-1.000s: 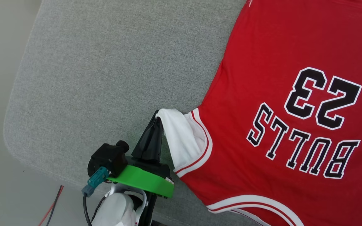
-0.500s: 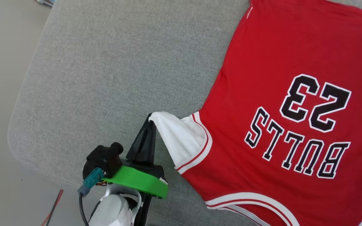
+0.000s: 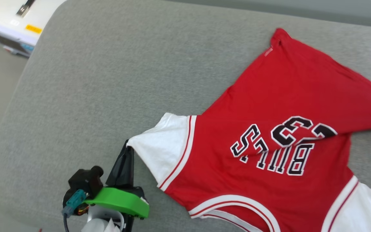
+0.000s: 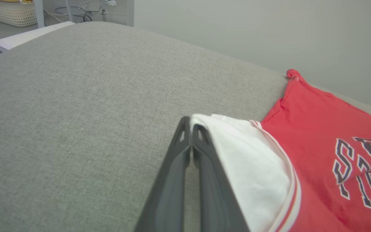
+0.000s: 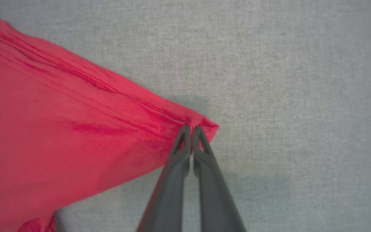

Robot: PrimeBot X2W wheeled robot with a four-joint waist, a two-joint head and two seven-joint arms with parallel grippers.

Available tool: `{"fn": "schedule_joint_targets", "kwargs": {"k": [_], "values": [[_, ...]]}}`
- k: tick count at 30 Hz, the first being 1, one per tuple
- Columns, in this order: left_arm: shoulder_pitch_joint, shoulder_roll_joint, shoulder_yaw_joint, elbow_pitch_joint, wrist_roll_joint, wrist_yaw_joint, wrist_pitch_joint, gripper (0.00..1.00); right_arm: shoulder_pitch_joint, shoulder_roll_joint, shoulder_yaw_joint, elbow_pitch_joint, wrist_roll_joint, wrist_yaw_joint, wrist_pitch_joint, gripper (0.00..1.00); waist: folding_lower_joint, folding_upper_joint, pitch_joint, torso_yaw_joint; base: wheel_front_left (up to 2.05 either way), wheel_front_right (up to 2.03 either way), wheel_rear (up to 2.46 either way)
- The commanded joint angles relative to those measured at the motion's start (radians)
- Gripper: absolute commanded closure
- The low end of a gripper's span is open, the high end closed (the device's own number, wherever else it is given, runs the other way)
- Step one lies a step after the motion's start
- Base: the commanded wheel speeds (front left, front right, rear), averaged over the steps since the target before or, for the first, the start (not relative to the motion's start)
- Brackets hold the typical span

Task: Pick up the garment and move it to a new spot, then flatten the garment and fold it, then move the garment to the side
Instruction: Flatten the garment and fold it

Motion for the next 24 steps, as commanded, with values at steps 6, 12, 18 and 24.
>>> {"fn": "schedule_joint_targets", "kwargs": {"k": [6,12,18,24], "values": [[0.053,0.034,0.040,-0.008,-0.009,0.040,0.016,1.00,0.298,0.019,-0.081,-0.157,0.085,-0.001,-0.043,1.00,0.0000,-0.0001,-0.132,-0.175,0.00,0.00,0.00],[0.105,0.060,0.075,-0.023,-0.028,0.062,0.035,1.00,0.578,0.116,-0.189,-0.354,0.108,-0.001,-0.058,1.00,0.0000,-0.0001,-0.166,-0.241,0.00,0.00,0.00],[0.152,0.077,0.089,-0.033,-0.044,0.072,0.058,1.00,0.835,0.287,-0.331,-0.560,0.075,-0.001,-0.048,1.00,0.0000,-0.0001,-0.190,-0.265,0.00,0.00,0.00],[0.158,0.084,0.084,-0.031,-0.048,0.073,0.071,1.00,0.990,0.492,-0.395,-0.699,0.051,-0.001,-0.029,1.00,0.0000,-0.0001,-0.195,-0.261,0.00,0.00,0.00]]}}
